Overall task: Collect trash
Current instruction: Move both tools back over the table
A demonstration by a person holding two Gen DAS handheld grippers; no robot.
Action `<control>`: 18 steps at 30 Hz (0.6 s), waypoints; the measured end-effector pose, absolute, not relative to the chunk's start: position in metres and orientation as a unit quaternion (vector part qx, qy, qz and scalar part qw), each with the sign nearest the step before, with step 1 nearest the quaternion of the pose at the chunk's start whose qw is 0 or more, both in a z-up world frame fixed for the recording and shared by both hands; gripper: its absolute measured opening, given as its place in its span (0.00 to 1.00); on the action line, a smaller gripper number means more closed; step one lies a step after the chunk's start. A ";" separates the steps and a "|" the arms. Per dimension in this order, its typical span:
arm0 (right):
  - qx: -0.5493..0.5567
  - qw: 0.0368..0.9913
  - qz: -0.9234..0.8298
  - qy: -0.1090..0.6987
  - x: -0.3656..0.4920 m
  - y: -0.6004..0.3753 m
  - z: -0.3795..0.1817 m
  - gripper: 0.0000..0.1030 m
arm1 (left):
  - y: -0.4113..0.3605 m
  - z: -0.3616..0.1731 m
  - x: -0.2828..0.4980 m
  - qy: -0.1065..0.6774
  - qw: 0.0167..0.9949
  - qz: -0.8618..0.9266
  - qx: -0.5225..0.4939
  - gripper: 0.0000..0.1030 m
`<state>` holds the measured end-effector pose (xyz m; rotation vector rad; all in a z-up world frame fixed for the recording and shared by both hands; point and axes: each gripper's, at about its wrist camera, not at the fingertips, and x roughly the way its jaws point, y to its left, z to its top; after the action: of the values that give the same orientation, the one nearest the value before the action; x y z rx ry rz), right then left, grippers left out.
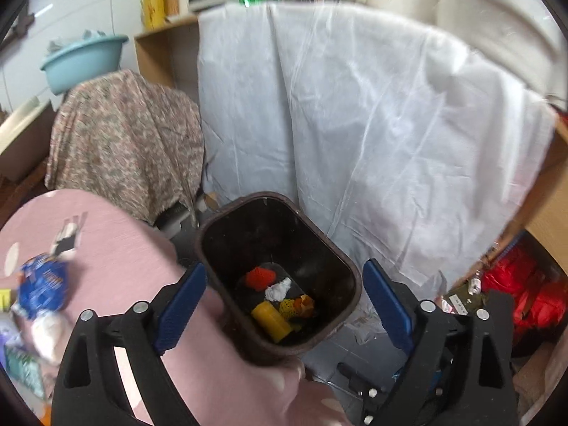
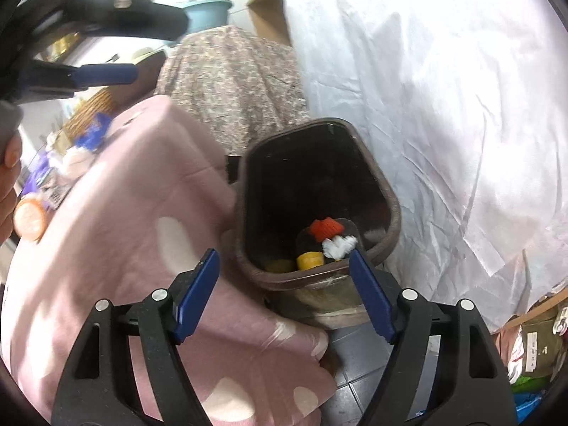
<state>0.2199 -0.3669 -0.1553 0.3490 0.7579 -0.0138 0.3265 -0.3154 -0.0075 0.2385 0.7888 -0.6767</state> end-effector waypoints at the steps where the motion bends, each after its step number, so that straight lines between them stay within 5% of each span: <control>1: 0.165 0.916 -0.003 0.367 0.217 -0.362 -0.151 0.73 | -0.305 -0.003 0.319 0.370 0.864 -0.323 0.111 0.88; 18: 0.045 0.914 0.236 0.327 0.213 -0.196 -0.039 0.74 | -0.062 0.016 0.245 0.318 0.931 -0.173 0.049 0.95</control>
<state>0.2133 -0.1964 -0.0387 0.0917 0.6729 0.4859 0.2447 -0.0619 0.0159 0.1008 0.6521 -0.3543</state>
